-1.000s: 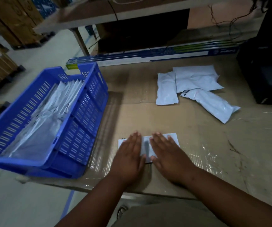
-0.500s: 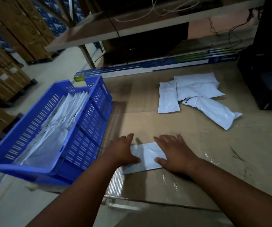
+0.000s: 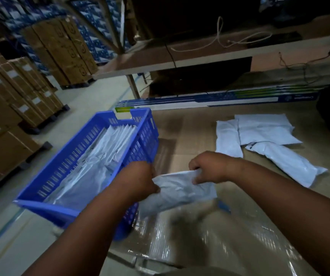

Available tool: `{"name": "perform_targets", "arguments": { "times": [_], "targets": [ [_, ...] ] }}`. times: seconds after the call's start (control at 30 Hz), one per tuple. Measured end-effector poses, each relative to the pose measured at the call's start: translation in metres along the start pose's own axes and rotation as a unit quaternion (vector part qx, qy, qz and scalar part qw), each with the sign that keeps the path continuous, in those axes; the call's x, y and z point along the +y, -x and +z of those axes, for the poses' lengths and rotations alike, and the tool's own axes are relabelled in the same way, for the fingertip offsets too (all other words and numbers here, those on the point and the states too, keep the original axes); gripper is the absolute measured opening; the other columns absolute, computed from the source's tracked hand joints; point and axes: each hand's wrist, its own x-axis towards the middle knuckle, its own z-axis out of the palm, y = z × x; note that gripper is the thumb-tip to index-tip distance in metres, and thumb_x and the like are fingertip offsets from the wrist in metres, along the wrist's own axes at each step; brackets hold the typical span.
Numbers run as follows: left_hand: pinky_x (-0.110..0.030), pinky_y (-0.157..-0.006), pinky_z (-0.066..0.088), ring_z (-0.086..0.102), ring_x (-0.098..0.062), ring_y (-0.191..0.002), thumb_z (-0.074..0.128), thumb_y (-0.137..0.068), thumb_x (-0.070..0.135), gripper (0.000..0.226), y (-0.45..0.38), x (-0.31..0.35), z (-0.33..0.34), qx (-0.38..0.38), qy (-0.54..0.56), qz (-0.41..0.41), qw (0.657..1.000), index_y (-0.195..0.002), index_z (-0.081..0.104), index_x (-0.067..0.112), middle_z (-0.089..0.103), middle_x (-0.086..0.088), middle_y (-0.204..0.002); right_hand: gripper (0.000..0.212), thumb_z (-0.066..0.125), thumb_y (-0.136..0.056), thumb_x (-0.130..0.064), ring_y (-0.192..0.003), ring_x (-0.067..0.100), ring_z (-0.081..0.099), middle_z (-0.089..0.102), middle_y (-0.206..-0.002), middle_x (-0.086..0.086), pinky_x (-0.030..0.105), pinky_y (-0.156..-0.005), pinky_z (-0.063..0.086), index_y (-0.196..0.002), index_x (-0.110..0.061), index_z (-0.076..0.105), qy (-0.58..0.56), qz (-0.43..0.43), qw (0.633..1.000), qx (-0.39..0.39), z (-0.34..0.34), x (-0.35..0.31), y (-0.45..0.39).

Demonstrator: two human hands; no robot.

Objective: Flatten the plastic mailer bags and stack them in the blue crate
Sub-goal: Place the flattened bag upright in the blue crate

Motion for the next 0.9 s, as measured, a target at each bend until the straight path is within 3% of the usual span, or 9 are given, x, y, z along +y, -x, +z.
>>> {"name": "perform_targets", "arguments": {
  "times": [0.13, 0.2, 0.3, 0.43, 0.6, 0.67, 0.77, 0.8, 0.9],
  "targets": [
    [-0.030, -0.063, 0.042, 0.062, -0.017, -0.081, 0.084, -0.079, 0.048, 0.029, 0.031, -0.047, -0.060, 0.039, 0.038, -0.066, 0.996, -0.084, 0.072, 0.021, 0.066, 0.004, -0.084, 0.022, 0.078, -0.088, -0.037, -0.082, 0.017, 0.057, 0.056, -0.079, -0.012, 0.034, -0.067, 0.040, -0.085, -0.030, 0.058, 0.053, -0.056, 0.997, 0.010, -0.064, -0.059, -0.045],
    [-0.030, -0.057, 0.034, 0.052, -0.012, -0.070, 0.084, -0.081, 0.046, 0.039, 0.042, -0.073, -0.080, 0.040, 0.047, -0.095, 0.994, -0.068, 0.056, 0.023, 0.055, 0.006, -0.075, 0.021, 0.079, -0.088, -0.035, -0.086, 0.018, 0.060, 0.060, -0.085, -0.011, 0.035, -0.073, 0.047, -0.089, -0.029, 0.058, 0.069, -0.086, 0.994, 0.011, -0.090, -0.089, -0.071],
    [-0.032, -0.063, 0.040, 0.055, -0.016, -0.073, 0.086, -0.079, 0.044, 0.038, 0.055, -0.120, -0.097, 0.061, 0.058, -0.132, 0.988, -0.072, 0.058, 0.019, 0.059, 0.001, -0.081, 0.022, 0.078, -0.089, -0.037, -0.097, 0.022, 0.063, 0.068, -0.105, -0.004, 0.040, -0.085, 0.053, -0.104, -0.028, 0.063, 0.134, -0.129, 0.982, 0.025, -0.124, -0.143, -0.113],
    [-0.030, -0.056, 0.033, 0.051, -0.020, -0.070, 0.085, -0.079, 0.043, 0.044, 0.062, -0.171, -0.095, 0.061, 0.062, -0.170, 0.982, -0.066, 0.051, 0.017, 0.052, 0.001, -0.071, 0.034, 0.076, -0.091, -0.036, -0.105, 0.024, 0.065, 0.069, -0.116, -0.002, 0.033, -0.082, 0.048, -0.122, -0.028, 0.067, 0.210, -0.172, 0.962, 0.014, -0.147, -0.208, -0.160],
    [-0.028, -0.054, 0.037, 0.057, -0.020, -0.074, 0.083, -0.082, 0.047, 0.040, 0.054, -0.212, -0.077, -0.037, 0.049, -0.188, 0.980, -0.080, 0.065, 0.012, 0.065, -0.003, -0.080, 0.042, 0.077, -0.094, -0.035, -0.110, 0.030, 0.064, 0.067, -0.124, 0.006, 0.034, -0.076, 0.041, -0.130, -0.018, 0.065, 0.331, -0.178, 0.923, -0.081, -0.121, -0.261, -0.217],
    [-0.028, -0.063, 0.047, 0.065, -0.023, -0.079, 0.082, -0.082, 0.050, 0.045, 0.045, -0.222, -0.066, -0.090, 0.050, -0.187, 0.977, -0.094, 0.074, 0.007, 0.075, -0.007, -0.091, 0.035, 0.075, -0.096, -0.030, -0.097, 0.028, 0.065, 0.069, -0.115, 0.006, 0.032, -0.070, 0.040, -0.125, -0.014, 0.065, 0.339, -0.179, 0.915, -0.124, -0.100, -0.274, -0.236],
    [-0.029, -0.085, 0.057, 0.069, -0.024, -0.079, 0.083, -0.076, 0.063, 0.057, 0.022, -0.236, -0.049, -0.178, 0.018, -0.186, 0.966, -0.092, 0.078, 0.008, 0.072, -0.002, -0.077, 0.020, 0.076, -0.096, -0.019, -0.064, 0.021, 0.063, 0.065, -0.093, 0.006, 0.033, -0.055, 0.052, -0.112, -0.015, 0.066, 0.296, -0.158, 0.925, -0.181, -0.070, -0.282, -0.261],
    [-0.029, -0.084, 0.056, 0.067, -0.023, -0.077, 0.085, -0.075, 0.062, 0.056, 0.016, -0.241, -0.043, -0.198, 0.022, -0.188, 0.962, -0.091, 0.078, 0.009, 0.070, -0.001, -0.075, 0.014, 0.077, -0.095, -0.015, -0.061, 0.024, 0.066, 0.063, -0.089, 0.006, 0.037, -0.058, 0.059, -0.102, -0.017, 0.066, 0.276, -0.145, 0.928, -0.202, -0.060, -0.285, -0.270],
    [-0.031, -0.087, 0.056, 0.067, -0.024, -0.084, 0.088, -0.078, 0.053, 0.055, 0.002, -0.243, -0.031, -0.237, 0.046, -0.186, 0.952, -0.111, 0.077, 0.009, 0.072, -0.004, -0.093, 0.026, 0.079, -0.092, -0.012, -0.067, 0.032, 0.071, 0.057, -0.079, 0.000, 0.046, -0.072, 0.064, -0.079, -0.024, 0.060, 0.270, -0.123, 0.922, -0.249, -0.033, -0.288, -0.288]
  ]
}}
